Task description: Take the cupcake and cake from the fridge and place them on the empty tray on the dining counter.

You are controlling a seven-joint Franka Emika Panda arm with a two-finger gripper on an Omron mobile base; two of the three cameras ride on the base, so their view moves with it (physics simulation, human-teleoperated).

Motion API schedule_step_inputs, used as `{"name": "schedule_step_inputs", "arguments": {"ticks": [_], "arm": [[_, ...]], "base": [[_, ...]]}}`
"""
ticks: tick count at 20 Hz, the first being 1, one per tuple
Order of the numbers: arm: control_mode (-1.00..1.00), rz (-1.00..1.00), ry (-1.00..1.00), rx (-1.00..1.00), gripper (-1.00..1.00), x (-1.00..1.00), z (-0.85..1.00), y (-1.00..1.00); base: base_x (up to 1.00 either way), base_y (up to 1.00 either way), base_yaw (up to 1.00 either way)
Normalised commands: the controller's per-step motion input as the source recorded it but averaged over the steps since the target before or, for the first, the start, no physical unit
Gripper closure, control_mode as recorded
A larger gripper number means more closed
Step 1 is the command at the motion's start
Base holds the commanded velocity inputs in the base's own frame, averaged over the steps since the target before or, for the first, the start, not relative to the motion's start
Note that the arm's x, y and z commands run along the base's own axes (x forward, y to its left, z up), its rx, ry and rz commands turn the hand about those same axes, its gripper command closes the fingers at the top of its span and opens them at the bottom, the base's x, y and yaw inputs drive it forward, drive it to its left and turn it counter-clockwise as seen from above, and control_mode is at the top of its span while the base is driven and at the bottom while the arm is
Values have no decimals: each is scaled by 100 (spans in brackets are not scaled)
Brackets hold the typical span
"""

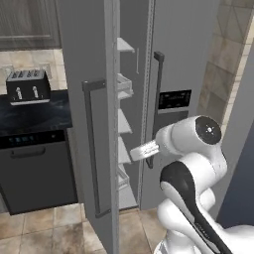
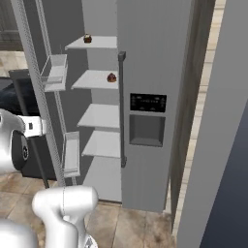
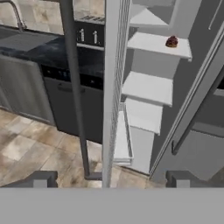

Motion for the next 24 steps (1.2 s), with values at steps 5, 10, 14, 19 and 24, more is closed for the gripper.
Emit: {"name": "schedule_step_inputs", "arguments": {"ticks": [5,10,14,19,24], "arm": [[-100,16,-21,17,-100,53,1,-54],[-100,8,-33,31,-100,31,-1,-28],[-100,0,-17,17,-100,68,-24,-13],[-100,17,-2,7,-100,98,-61,20],[-100,20,2,1,-100,100,-32,18]], "base": [[0,0,0],[0,0,0],[0,0,0],[0,0,0],[0,0,0]]}}
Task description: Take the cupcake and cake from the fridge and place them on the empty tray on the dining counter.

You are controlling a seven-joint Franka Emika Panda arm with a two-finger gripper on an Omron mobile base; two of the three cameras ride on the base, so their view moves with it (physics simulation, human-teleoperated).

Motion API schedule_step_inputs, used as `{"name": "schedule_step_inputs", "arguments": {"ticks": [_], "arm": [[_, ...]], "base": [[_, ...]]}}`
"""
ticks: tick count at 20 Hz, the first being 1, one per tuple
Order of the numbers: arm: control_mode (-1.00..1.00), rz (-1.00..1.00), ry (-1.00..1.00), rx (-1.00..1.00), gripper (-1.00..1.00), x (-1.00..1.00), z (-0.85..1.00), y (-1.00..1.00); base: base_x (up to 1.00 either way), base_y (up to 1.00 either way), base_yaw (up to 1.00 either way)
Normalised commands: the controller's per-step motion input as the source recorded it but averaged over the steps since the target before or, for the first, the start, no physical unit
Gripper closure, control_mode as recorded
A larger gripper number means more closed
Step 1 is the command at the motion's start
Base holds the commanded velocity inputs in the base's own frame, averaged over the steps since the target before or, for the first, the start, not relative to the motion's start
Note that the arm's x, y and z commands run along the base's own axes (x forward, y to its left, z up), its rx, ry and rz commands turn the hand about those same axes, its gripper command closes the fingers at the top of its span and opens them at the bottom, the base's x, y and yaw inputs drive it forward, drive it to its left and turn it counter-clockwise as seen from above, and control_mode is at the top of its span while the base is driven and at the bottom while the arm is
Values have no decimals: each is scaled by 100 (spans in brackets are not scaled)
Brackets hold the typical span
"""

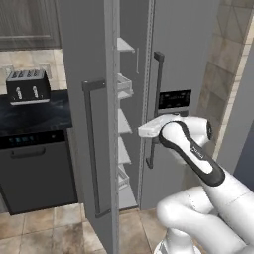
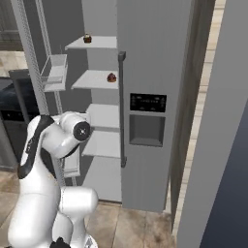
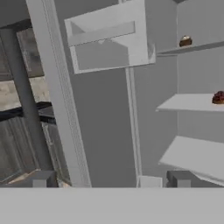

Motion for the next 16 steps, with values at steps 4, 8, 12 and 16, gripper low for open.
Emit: {"name": "schedule_step_inputs", "arguments": {"ticks": [4,8,12,16], "arm": [[-100,17,10,0,-100,100,0,0],[-100,14,8,0,-100,100,-1,22],[-100,12,2,0,-100,41,-39,92],[-100,17,-19,-5,-100,-13,-87,100]], "base": [[0,0,0],[0,0,0],[0,0,0],[0,0,0]]}}
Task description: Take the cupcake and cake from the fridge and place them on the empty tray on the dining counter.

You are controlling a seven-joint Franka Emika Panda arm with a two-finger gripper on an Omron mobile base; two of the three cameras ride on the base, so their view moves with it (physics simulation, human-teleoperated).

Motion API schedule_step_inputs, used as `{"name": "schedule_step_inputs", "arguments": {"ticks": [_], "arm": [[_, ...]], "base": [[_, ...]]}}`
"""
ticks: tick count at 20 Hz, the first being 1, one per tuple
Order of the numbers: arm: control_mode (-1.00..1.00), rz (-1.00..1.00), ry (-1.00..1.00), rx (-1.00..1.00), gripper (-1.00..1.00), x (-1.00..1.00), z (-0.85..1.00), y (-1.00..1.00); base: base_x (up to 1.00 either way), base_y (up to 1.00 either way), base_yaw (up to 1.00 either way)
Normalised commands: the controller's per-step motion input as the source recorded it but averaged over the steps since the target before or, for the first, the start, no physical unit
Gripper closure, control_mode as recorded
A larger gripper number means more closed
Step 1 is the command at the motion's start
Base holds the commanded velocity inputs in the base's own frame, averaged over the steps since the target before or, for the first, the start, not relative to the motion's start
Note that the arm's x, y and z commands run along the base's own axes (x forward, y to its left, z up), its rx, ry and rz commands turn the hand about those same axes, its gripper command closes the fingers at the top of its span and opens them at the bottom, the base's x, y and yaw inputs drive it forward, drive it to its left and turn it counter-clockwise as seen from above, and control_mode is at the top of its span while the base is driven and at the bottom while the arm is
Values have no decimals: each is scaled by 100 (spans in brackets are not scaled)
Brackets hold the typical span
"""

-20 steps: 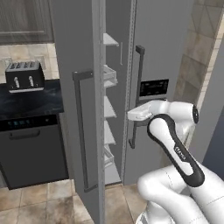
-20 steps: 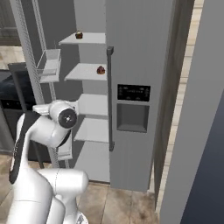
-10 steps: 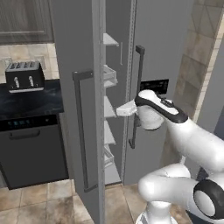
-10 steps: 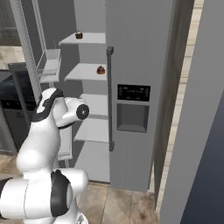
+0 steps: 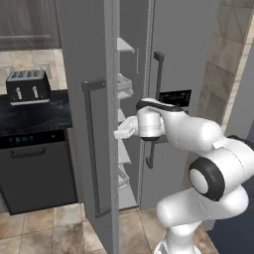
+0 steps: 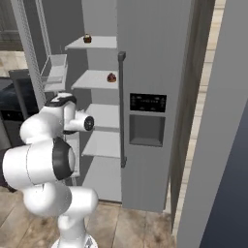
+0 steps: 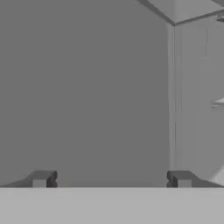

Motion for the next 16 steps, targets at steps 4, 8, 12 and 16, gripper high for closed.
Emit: {"name": "schedule_step_inputs", "arguments": {"ticks": [4,8,12,16], "arm": [[-100,22,-37,-12,-100,-81,-97,100],[-100,19,-40,-14,-100,-83,-74,100],[-100,11,-38,-12,-100,-58,25,71],[-100,3,-22,-18,-100,-67,99,-75]], "base": [[0,0,0],[0,0,0],[0,0,0],[0,0,0]]}}
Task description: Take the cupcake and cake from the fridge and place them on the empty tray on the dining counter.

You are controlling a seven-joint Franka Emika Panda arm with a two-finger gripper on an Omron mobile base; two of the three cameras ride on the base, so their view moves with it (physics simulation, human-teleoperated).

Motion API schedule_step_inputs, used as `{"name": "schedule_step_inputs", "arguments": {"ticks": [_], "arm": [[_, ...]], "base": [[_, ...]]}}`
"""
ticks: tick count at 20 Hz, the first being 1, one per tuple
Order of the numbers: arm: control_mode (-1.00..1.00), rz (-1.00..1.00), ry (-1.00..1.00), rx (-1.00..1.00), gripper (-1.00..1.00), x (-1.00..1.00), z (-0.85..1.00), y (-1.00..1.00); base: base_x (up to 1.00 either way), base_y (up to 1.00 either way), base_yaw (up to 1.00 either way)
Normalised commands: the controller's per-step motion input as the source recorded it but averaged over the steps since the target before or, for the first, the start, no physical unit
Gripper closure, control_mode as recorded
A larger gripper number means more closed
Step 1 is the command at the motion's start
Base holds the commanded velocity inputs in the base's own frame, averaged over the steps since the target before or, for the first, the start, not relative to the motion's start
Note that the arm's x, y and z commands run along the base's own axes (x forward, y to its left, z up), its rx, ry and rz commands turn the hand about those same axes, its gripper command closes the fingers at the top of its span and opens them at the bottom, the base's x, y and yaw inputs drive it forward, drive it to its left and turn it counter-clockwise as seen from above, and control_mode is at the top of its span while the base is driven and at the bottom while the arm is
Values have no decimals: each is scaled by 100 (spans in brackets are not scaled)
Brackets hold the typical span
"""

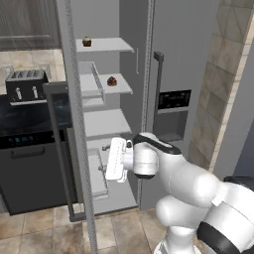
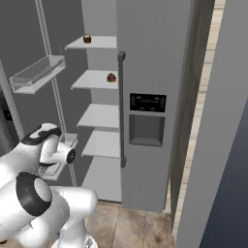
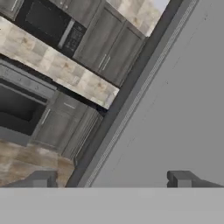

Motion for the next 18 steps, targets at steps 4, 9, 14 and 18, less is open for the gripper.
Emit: {"name": "schedule_step_inputs", "arguments": {"ticks": [4,9,14,18], "arm": [[-100,0,-9,-19,-100,-20,100,-100],[-100,0,6,-18,-100,-1,100,-91],[-100,-3,41,-22,-100,-12,67,-94],[-100,-17,54,-14,-100,-13,67,-100]], "base": [[0,0,0],[0,0,0],[0,0,0],[0,0,0]]}}
